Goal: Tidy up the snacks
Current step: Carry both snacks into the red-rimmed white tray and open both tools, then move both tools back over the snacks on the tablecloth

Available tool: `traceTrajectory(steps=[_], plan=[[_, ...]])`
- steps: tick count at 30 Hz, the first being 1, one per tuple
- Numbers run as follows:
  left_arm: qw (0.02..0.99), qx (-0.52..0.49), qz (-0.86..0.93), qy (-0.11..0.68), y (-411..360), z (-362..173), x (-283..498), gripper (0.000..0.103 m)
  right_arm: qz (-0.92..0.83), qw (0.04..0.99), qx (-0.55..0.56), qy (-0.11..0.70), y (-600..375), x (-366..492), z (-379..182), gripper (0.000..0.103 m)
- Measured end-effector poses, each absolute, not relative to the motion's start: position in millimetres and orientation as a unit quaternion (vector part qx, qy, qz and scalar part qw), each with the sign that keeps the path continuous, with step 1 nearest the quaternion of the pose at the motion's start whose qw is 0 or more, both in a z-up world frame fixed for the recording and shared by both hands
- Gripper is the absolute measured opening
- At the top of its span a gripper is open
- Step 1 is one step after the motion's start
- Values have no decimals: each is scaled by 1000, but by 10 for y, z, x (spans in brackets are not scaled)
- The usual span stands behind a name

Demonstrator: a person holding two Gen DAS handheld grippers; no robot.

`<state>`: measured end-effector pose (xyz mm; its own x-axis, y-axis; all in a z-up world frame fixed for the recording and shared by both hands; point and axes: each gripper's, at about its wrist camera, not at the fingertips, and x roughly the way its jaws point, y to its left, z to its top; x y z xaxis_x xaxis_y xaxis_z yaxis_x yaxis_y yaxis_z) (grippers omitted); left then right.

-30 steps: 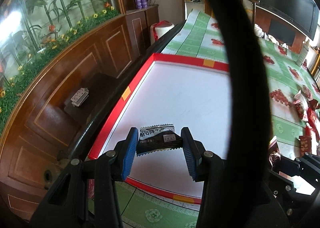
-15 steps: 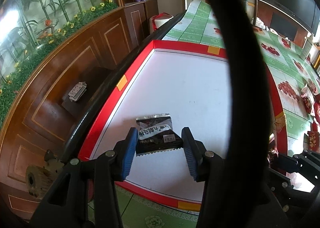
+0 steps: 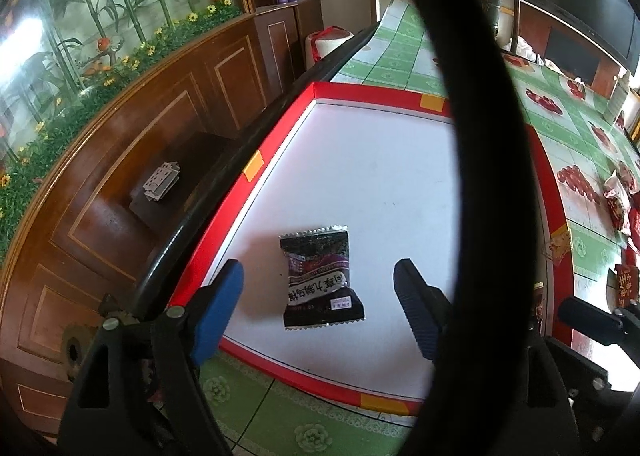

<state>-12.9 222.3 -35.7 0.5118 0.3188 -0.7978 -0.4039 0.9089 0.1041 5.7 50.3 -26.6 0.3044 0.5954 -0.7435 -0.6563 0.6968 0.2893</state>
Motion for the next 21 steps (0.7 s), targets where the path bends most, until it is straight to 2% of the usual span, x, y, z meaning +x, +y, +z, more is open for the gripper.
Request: traceTrajectory(steps=[4,7,11,21], plan=[[866,-49,206,452,2222,-358,-138,78,388,811,-30,438,415,10,-179,40],[867,-54,207,450,2218,-317,-174,85,386,816,-22,430,299,-35,-95,41],[874,-51,211,435,2156,-190,-250,86,376,829,-15,413,86,-89,19,49],[899,-15,187,396,1686,164,-342,91,291,861,24,416,-790,-74,-38,50]])
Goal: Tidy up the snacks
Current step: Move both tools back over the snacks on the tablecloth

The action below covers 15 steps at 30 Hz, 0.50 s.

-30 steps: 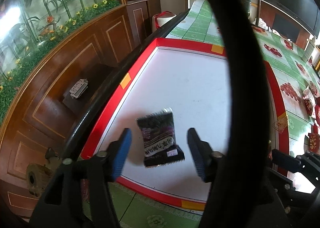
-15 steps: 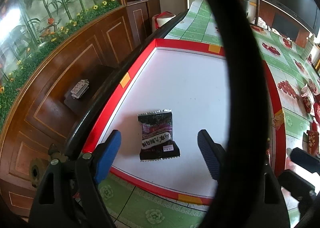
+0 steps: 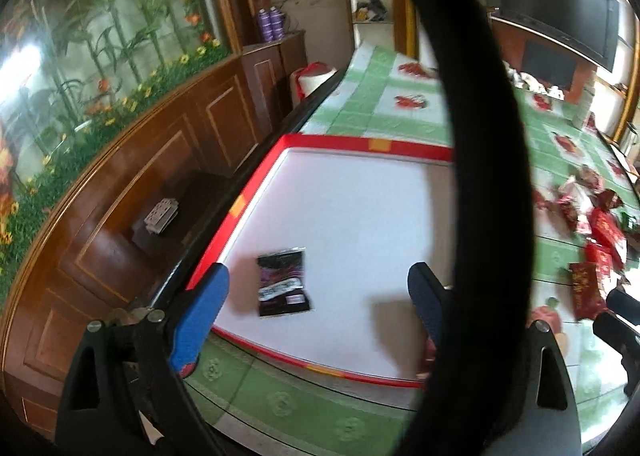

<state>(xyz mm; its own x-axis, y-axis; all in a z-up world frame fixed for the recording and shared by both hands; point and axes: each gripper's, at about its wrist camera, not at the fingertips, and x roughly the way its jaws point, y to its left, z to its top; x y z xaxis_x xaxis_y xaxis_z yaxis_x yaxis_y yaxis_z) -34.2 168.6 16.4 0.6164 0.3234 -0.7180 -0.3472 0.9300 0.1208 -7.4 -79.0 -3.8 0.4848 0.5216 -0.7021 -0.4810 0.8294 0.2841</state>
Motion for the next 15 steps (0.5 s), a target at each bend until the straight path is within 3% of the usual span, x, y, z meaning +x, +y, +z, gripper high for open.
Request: traceTrajectory(steps=[15], plan=[[899,25,90,428,683,73,-177,92,161,880,110,433,-2226,-175,-343,50]])
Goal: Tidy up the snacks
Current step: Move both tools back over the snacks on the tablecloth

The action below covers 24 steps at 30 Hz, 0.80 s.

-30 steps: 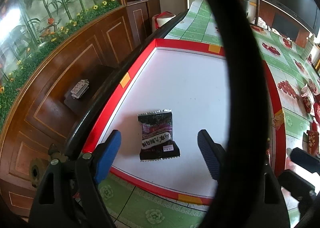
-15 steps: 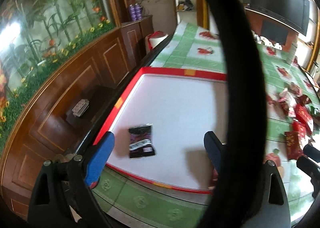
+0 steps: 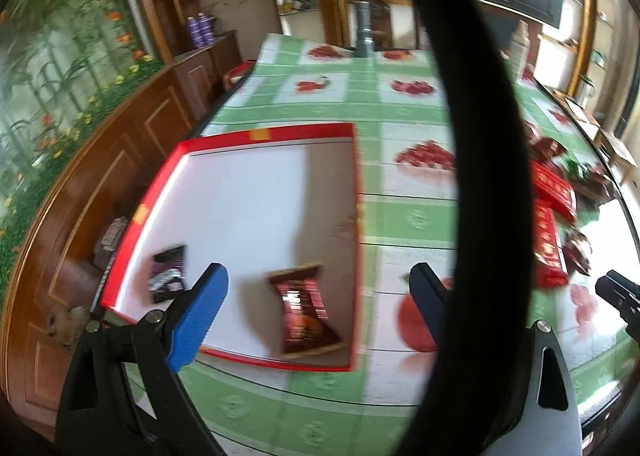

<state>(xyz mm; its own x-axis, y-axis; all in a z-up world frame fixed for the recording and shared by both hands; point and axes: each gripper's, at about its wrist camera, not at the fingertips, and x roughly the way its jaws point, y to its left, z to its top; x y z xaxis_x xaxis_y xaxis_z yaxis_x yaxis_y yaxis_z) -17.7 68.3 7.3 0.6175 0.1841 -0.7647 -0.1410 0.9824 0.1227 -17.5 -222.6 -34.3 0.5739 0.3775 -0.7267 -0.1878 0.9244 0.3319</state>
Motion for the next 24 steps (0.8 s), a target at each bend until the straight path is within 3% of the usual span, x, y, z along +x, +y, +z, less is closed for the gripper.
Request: traceTrajectory(steps=[24], plan=[[853,-12,-57,519,-505,-395,537,92,164,872,147,437,-2542,-115,-477,51]])
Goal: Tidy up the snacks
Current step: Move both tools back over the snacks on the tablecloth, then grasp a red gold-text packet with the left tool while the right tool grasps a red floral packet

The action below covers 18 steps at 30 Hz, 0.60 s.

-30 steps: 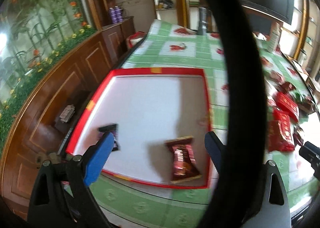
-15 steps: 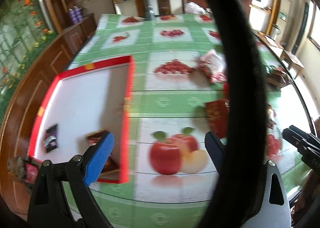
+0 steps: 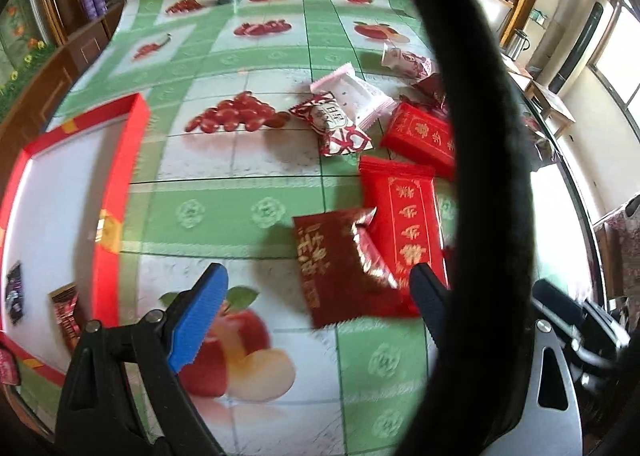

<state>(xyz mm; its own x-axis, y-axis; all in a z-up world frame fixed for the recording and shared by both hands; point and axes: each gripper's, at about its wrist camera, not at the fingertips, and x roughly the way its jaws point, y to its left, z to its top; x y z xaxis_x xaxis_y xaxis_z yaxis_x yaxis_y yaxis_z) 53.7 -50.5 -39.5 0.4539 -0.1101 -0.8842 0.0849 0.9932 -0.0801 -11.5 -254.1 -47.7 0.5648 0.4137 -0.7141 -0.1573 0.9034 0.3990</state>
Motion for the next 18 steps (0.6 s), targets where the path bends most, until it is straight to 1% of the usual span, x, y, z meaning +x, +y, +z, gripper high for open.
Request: traceTrajectory(steps=[9,12,13,14,15,18], plan=[[843,-18,-47,535,-447,-587,785,91,193,854,161,455,-2366,112,-533,51],[846,-19,-56,530,-395,-592,780,84,180,849,158,471,-2310,222,-599,50],[848,-18,-59,527,-375,-589,777,80,177,850,159,471,-2309,253,-609,50],[847,-14,-59,527,-365,-597,778,69,171,851,157,471,-2304,277,-601,50],[847,-8,-56,528,-355,-611,779,65,160,853,152,472,-2298,307,-586,50],[851,-1,-58,523,-301,-607,775,64,140,857,144,474,-2283,394,-564,51]])
